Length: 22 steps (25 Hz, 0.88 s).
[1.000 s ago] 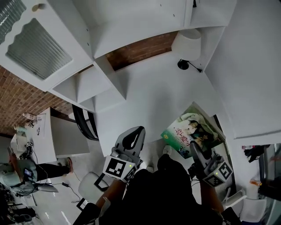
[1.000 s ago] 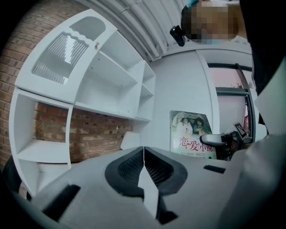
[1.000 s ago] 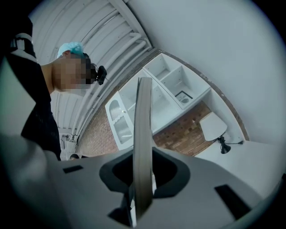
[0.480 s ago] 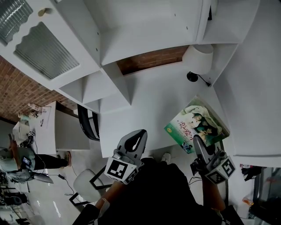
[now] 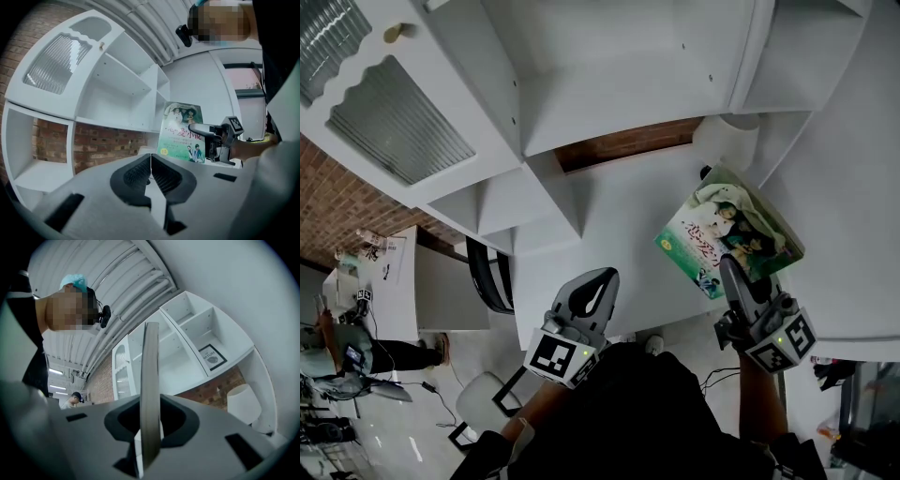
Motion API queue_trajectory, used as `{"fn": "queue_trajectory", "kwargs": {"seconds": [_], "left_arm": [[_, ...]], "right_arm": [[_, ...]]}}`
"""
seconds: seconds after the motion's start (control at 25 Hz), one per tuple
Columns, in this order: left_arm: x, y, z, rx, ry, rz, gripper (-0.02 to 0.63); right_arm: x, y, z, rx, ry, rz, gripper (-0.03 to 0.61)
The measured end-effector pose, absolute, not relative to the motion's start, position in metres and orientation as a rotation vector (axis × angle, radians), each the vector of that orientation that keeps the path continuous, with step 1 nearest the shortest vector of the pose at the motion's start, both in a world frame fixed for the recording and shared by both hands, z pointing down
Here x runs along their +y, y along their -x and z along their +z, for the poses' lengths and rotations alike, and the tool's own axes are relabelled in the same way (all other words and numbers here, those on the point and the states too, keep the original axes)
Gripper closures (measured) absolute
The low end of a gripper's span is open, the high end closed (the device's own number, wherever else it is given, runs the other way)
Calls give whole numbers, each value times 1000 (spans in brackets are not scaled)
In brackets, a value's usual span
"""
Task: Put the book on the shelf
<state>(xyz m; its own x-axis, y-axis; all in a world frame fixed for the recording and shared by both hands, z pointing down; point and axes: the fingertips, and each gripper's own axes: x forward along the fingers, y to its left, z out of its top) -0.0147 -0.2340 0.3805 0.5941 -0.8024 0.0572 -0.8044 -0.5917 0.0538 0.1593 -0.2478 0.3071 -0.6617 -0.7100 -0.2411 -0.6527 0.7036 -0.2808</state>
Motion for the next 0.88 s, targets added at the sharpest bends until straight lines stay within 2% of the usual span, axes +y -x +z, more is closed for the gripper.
{"fn": "queue_trajectory", "kwargs": {"seconds": [0.28,0.88], "left_arm": [[-273,28,355,-1393,-2780,24,594],[-321,22,331,-1362,-2842,41,594]], "right_arm": [[-298,-146,258,2613,1118,-75,500],[-385,-130,202,2555,1154,-8,500]]}}
